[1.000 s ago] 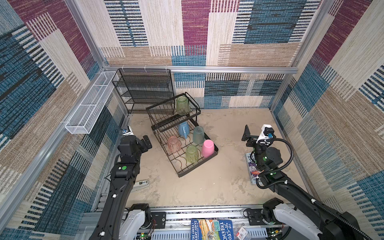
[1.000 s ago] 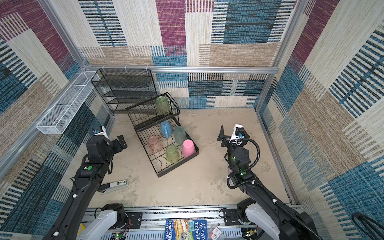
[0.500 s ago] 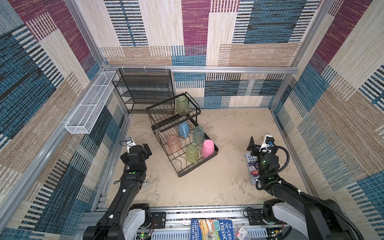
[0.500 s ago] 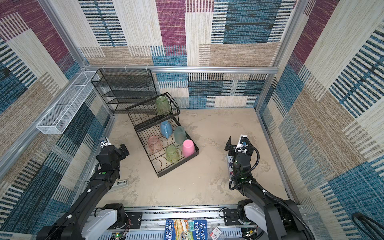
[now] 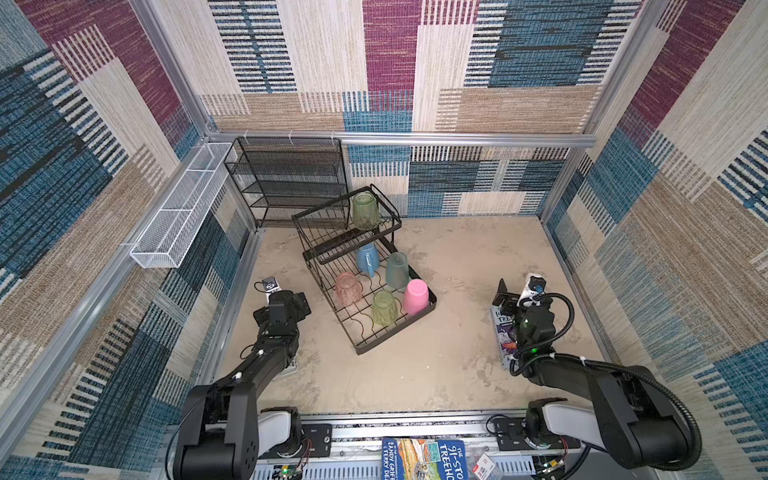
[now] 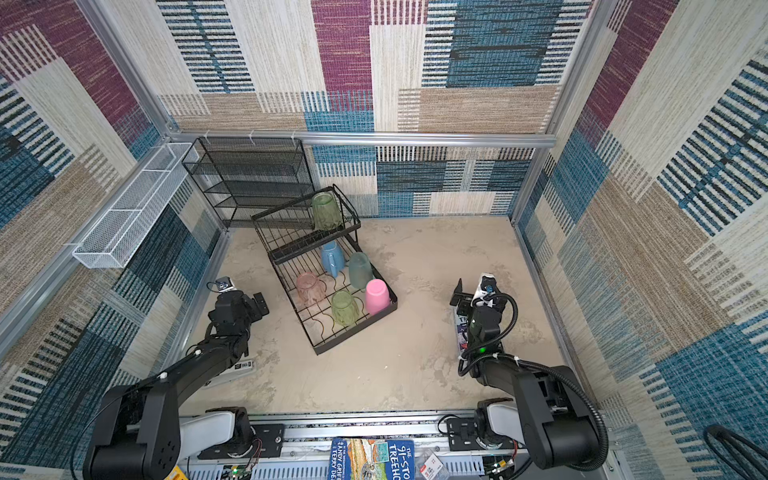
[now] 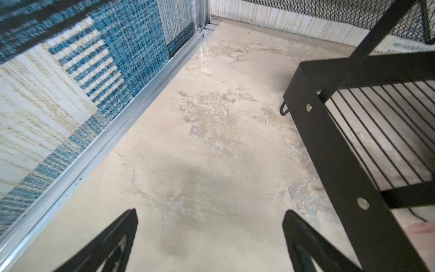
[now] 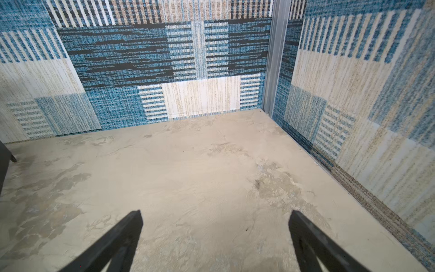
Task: Load cups into a dish rack
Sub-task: Reset both arms
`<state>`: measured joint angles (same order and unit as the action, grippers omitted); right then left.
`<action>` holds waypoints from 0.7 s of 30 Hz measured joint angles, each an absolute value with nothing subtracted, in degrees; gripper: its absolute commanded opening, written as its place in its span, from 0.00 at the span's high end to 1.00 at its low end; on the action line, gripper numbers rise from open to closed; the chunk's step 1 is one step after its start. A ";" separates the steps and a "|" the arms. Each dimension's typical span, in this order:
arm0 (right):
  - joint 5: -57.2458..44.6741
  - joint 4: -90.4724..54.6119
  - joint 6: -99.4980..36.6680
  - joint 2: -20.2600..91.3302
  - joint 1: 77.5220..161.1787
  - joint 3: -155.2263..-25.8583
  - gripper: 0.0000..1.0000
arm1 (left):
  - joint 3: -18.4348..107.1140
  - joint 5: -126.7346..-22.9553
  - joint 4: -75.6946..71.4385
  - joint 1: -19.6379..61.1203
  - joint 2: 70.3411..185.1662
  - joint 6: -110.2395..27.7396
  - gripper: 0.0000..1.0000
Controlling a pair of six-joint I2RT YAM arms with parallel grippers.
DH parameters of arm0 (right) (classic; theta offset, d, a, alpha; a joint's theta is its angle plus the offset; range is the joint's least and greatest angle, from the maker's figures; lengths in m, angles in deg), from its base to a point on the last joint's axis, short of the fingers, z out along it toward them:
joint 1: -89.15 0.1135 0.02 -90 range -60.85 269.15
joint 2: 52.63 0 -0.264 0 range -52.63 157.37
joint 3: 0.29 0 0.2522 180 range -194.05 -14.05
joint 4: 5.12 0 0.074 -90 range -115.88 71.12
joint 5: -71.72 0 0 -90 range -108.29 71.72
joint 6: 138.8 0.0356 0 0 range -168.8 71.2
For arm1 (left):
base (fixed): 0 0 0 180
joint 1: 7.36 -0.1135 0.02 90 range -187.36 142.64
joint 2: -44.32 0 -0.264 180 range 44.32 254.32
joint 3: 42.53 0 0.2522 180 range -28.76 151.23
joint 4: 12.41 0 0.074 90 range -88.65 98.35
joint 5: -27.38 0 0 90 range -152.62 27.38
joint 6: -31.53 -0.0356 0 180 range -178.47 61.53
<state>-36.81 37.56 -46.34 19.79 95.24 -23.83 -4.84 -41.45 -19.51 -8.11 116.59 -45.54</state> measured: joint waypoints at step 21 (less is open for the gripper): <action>-24.63 46.55 -45.53 28.10 87.19 -25.03 0.00 | -9.00 -56.75 -41.58 -11.48 128.40 -51.97 0.01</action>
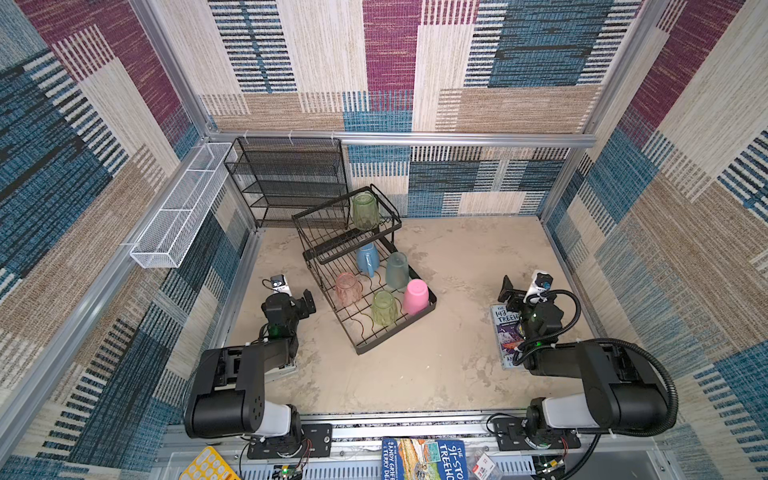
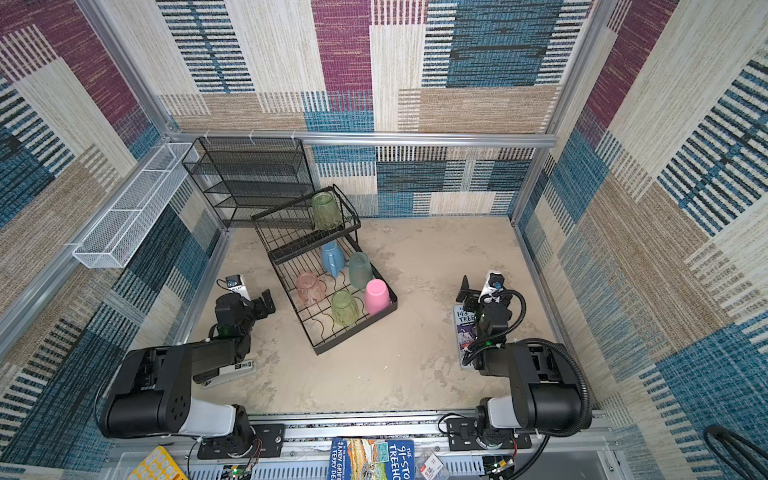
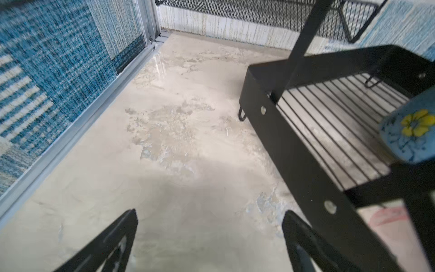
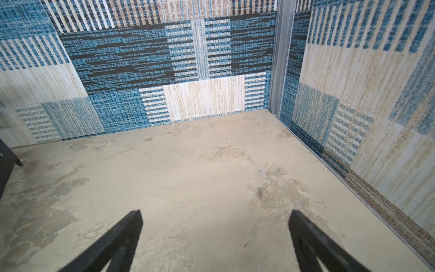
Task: Load cups into a dish rack
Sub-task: Reset both arms
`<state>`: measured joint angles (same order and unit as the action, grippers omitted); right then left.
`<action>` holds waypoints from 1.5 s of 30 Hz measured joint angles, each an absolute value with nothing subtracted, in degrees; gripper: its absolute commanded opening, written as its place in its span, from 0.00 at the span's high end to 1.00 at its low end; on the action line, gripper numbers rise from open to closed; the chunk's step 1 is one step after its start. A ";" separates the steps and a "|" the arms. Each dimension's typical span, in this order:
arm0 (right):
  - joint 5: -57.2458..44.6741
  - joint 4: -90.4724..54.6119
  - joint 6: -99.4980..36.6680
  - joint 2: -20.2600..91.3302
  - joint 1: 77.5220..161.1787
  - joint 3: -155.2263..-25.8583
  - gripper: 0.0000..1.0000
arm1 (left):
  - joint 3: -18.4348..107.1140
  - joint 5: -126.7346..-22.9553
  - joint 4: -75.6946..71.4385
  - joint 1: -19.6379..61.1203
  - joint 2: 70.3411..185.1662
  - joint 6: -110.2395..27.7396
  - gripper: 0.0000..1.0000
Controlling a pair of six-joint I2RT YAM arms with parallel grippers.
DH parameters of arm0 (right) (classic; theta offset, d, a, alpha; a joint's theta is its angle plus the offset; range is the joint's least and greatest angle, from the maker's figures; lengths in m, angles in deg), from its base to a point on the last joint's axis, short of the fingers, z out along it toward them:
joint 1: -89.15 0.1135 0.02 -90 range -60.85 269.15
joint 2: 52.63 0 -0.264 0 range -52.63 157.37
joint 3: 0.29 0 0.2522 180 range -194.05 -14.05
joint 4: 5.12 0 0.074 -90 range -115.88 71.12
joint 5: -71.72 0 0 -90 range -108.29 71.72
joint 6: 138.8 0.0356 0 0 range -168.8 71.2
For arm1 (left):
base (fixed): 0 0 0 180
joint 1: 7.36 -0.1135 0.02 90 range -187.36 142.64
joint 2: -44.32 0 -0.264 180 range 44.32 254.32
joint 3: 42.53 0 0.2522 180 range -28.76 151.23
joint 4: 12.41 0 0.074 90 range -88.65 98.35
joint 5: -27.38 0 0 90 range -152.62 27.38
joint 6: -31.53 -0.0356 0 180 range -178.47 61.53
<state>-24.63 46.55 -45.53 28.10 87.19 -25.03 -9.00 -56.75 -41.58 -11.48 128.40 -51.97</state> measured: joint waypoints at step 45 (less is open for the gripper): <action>-17.86 53.26 -48.90 35.31 87.96 -26.15 0.00 | -4.69 -57.01 -45.56 -8.72 132.66 -55.64 0.01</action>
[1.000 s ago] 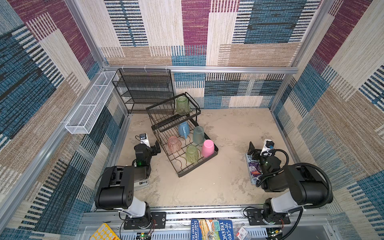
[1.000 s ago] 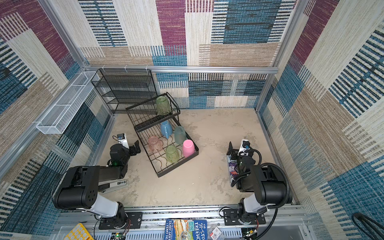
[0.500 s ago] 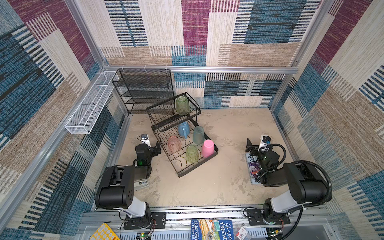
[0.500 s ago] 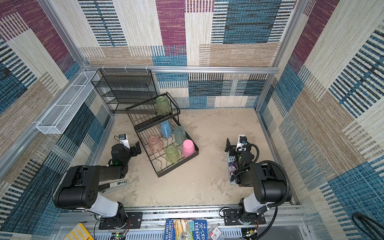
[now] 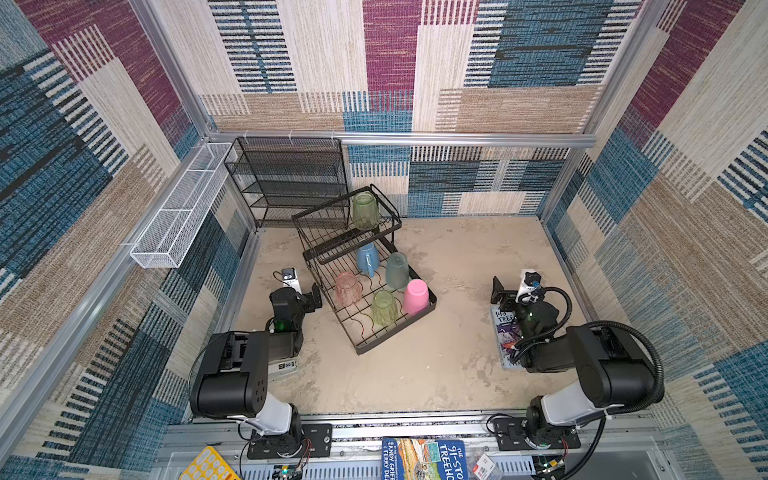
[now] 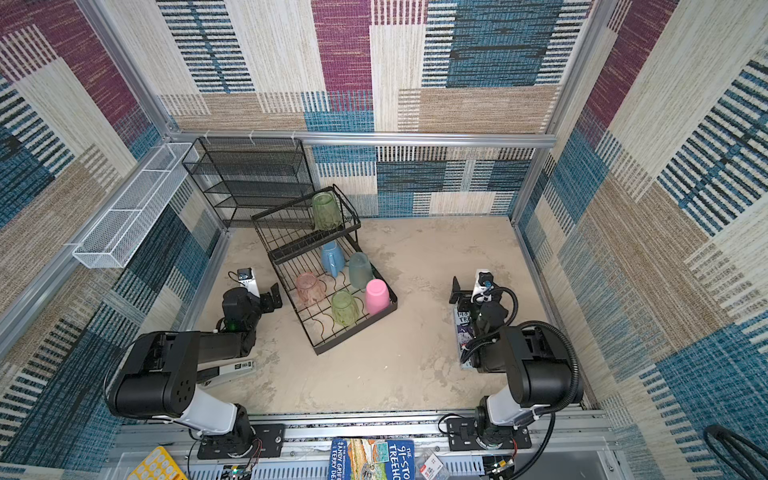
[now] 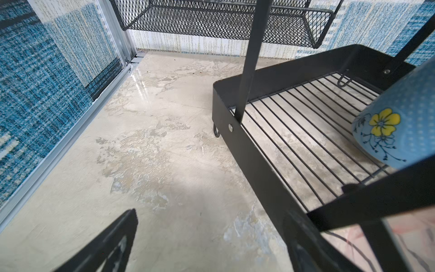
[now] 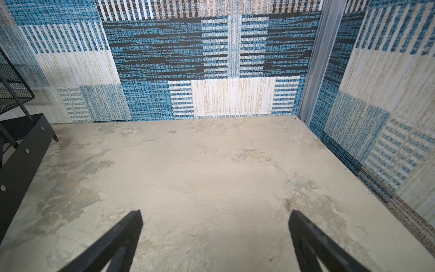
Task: Load cups into a dish rack
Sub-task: Reset both arms
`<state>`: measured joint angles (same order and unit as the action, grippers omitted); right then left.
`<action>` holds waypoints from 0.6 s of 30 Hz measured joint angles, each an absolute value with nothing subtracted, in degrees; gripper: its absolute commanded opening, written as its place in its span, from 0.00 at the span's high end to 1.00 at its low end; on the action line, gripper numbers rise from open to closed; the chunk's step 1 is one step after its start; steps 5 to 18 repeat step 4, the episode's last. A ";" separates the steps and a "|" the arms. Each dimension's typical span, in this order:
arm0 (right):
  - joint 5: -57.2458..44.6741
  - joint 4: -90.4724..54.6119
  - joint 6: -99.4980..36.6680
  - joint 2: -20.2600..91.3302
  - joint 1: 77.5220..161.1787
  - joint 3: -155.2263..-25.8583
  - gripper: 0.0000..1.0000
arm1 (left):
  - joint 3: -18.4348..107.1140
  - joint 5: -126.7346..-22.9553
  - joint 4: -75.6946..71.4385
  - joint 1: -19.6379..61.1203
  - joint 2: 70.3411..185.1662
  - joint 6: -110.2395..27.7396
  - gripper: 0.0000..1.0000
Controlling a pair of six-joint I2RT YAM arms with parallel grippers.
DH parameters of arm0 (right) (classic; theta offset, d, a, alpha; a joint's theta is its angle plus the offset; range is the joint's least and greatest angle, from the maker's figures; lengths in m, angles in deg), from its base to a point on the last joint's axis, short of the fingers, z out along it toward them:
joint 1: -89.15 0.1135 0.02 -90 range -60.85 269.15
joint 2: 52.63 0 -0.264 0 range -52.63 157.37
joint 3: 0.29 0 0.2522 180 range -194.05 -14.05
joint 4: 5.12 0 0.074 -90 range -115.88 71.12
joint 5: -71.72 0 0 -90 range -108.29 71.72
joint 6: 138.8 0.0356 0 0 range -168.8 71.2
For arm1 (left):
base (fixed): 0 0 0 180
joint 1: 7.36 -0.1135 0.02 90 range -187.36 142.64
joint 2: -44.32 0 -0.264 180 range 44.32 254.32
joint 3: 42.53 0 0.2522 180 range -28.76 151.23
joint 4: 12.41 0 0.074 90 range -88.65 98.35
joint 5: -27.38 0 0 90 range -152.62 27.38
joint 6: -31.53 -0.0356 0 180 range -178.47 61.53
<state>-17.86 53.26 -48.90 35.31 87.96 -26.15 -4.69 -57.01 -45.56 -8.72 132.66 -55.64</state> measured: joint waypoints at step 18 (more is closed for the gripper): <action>-17.86 53.24 -48.90 35.33 87.96 -26.22 0.00 | -4.69 -57.01 -45.56 -8.72 132.66 -55.64 0.01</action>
